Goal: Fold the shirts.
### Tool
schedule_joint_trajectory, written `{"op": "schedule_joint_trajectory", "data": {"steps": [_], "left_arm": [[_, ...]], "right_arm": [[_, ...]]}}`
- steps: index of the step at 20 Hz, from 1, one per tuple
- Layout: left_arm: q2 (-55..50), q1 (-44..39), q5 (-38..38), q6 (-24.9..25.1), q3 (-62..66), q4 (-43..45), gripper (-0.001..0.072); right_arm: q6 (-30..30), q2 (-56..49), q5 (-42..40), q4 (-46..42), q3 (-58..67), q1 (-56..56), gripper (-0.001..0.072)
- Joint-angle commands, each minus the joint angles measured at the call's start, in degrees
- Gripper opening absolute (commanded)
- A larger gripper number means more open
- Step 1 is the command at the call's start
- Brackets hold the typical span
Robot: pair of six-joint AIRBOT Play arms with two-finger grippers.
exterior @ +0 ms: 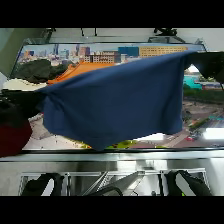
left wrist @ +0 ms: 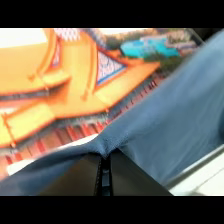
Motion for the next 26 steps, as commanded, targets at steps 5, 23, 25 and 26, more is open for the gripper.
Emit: {"op": "schedule_joint_trajectory", "data": {"steps": [5,23,25,26], "left_arm": [[-19.5,-6.9,7.0,9.0,-16.1,-5.8,0.0018],[-20.0,-28.5,20.8,-7.8,-46.1,2.5,0.0708],[-19.2,-32.0,24.3,-9.4,-47.9,2.7,0.0708],[-19.3,-32.9,25.1,-9.7,-48.5,2.7,0.0709]], "right_arm": [[-2.5,-23.3,-4.8,-7.2,-12.1,14.7,0.0018],[0.7,-47.9,-7.9,-18.3,-12.1,-0.2,0.052],[-2.1,-50.9,-7.9,-14.8,-12.1,2.0,0.0519],[-3.3,-52.0,-8.1,-13.1,-12.0,3.1,0.0519]]}}
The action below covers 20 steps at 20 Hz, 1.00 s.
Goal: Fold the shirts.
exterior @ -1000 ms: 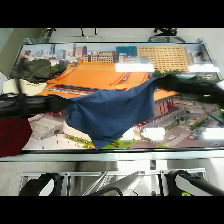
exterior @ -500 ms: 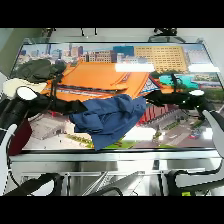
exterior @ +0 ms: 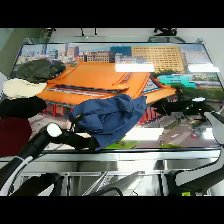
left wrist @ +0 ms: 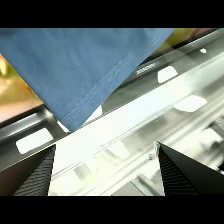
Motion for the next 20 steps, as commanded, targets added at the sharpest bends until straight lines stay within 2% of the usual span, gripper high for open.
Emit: {"op": "schedule_joint_trajectory", "data": {"steps": [1,3,4,5,6,7,8,9,10,11,12,15,20], "left_arm": [[1.2,-5.1,7.6,-3.4,-4.4,0.2,0.0708],[-2.1,-5.1,9.2,-3.3,-4.1,-0.4,0.0708],[-4.5,-5.1,9.6,-2.2,-3.4,-1.9,0.0708],[-6.6,-5.5,10.1,0.9,-2.3,-4.2,0.0708],[-8.9,-6.2,11.0,3.6,-0.6,-6.2,0.0662],[-10.6,-7.1,11.6,4.7,1.2,-6.3,0.0568],[-12.2,-8.1,12.2,4.7,3.1,-5.3,0.053],[-13.6,-8.5,12.3,4.7,4.7,-4.8,0.0528],[-14.7,-8.4,12.2,4.6,6.0,-4.3,0.045],[-15.5,-7.9,11.7,4.7,7.3,-3.5,0.0098],[-15.7,-7.3,10.9,4.8,8.4,-2.7,0.0015],[-12.6,-4.0,7.4,5.1,11.7,-2.3,0.0014],[2.9,3.3,3.0,5.0,18.6,-2.3,0.0014]], "right_arm": [[-4.3,-4.8,-1.7,3.4,-0.1,3.0,0.0519],[-6.4,-6.0,-1.8,6.2,-0.1,4.3,0.0519],[-7.2,-6.2,-1.7,7.1,-0.1,4.6,0.0519],[-7.6,-6.2,-1.7,7.8,-0.1,4.9,0.0518],[-8.4,-6.1,-1.5,8.7,-0.1,5.2,0.0517],[-8.7,-6.2,-1.5,9.2,-0.1,5.6,0.0516],[-8.7,-6.2,-1.5,9.3,-0.1,6.2,0.049],[-8.8,-6.2,-1.6,9.3,-0.1,6.9,0.0424],[-9.4,-6.1,-1.5,9.6,-0.1,7.5,0.0327],[-10.3,-6.1,-1.0,10.5,-0.1,7.8,0.0211],[-11.8,-6.1,0.7,13.0,0.0,8.0,0.0103],[-15.8,-4.0,7.5,21.2,0.5,7.3,0.0018],[-16.1,8.8,12.5,23.6,4.8,4.5,0.0017]]}}
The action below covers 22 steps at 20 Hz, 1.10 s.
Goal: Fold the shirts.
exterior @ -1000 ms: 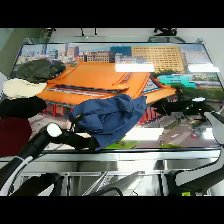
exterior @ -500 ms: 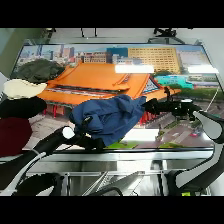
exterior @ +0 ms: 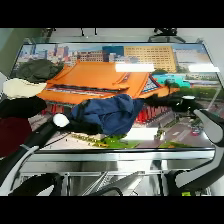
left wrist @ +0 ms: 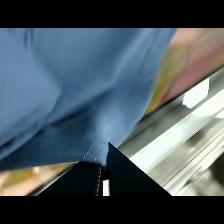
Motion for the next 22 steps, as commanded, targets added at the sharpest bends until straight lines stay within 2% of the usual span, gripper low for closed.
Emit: {"op": "schedule_joint_trajectory", "data": {"steps": [1,4,6,9,11,14,16,17,20,22], "left_arm": [[10.8,5.6,-4.8,-0.4,6.0,0.2,0.0014],[20.4,9.3,-10.4,-1.6,13.8,0.2,0.0013],[26.9,10.9,-10.3,-3.0,21.1,0.2,0.0013],[33.2,14.4,-9.6,-4.6,33.7,0.3,0.0012],[34.6,18.1,-12.4,-6.1,43.0,3.1,0.0012],[33.0,25.6,-19.2,-8.7,56.4,10.2,0.0012],[29.6,31.1,-21.8,-7.9,62.8,10.5,0.0012],[27.5,33.0,-22.1,-7.9,64.4,10.4,0.0012],[19.0,36.3,-22.8,-5.2,62.3,0.3,0.0012],[12.9,34.1,-24.8,-2.9,56.8,-4.4,0.0012]], "right_arm": [[-0.7,10.2,4.4,4.4,2.6,-2.3,0.0017],[-0.8,22.8,4.3,7.8,3.7,-5.3,0.0017],[-0.9,31.8,3.6,8.7,5.5,-8.4,0.0017],[-2.6,44.3,-1.9,8.6,11.0,-15.7,0.0017],[-3.4,51.0,-5.3,6.9,16.0,-21.2,0.0017],[-3.5,56.9,-11.8,-0.9,22.0,-25.8,0.0017],[-3.6,56.8,-13.9,-1.2,22.9,-26.2,0.0017],[-3.5,55.5,-12.5,-1.1,22.9,-26.2,0.0017],[-3.0,45.6,0.9,6.8,22.9,-26.0,0.0017],[-2.2,36.9,4.8,7.3,21.9,-23.1,0.0017]]}}
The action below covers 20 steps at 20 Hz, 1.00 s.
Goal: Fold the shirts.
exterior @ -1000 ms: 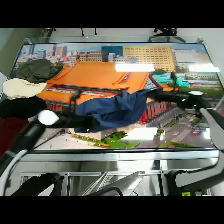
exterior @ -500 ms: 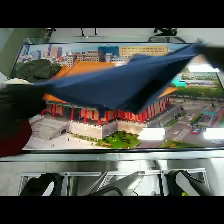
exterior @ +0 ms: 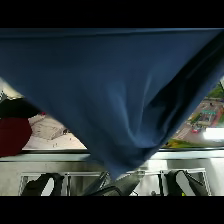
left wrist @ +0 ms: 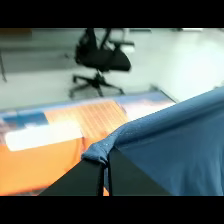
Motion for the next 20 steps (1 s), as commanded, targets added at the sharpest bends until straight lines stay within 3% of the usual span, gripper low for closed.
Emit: {"op": "schedule_joint_trajectory", "data": {"steps": [1,5,7,8,9,10,12,14,17,20], "left_arm": [[-10.0,-1.8,-2.8,3.5,-6.5,-6.2,0.0012],[-20.0,-11.1,4.1,4.9,-21.8,4.7,0.0012],[-24.9,-12.5,9.3,6.1,-27.4,5.4,0.0012],[-27.7,-12.5,11.4,6.7,-29.2,5.4,0.0012],[-29.9,-12.0,13.0,7.2,-30.5,5.4,0.0012],[-32.0,-11.3,13.7,8.0,-31.5,5.4,0.0012],[-35.5,-9.4,13.6,9.0,-31.6,5.4,0.0012],[-37.2,-6.8,14.2,9.6,-31.6,5.4,0.0012],[-37.4,-2.4,13.9,9.9,-31.6,5.4,0.0012],[-37.3,0.8,12.6,11.2,-31.6,5.3,0.0012]], "right_arm": [[0.9,-13.3,6.4,0.6,-2.1,7.1,0.0017],[2.8,-33.9,-13.7,-23.3,-8.1,35.1,0.0017],[7.2,-45.6,-21.1,-25.3,-5.9,38.6,0.0017],[11.7,-51.2,-20.4,-24.4,-3.0,38.1,0.0032],[16.4,-56.1,-16.8,-23.1,0.8,36.9,0.0299],[18.1,-59.4,-11.9,-21.6,4.3,35.6,0.045],[19.1,-60.8,-4.4,-21.1,9.2,32.2,0.0344],[21.6,-57.1,-0.9,-23.5,9.7,27.9,0.037],[32.8,-49.1,5.5,-42.0,7.5,21.9,0.0369],[40.5,-37.7,7.1,-55.8,-7.2,17.5,0.037]]}}
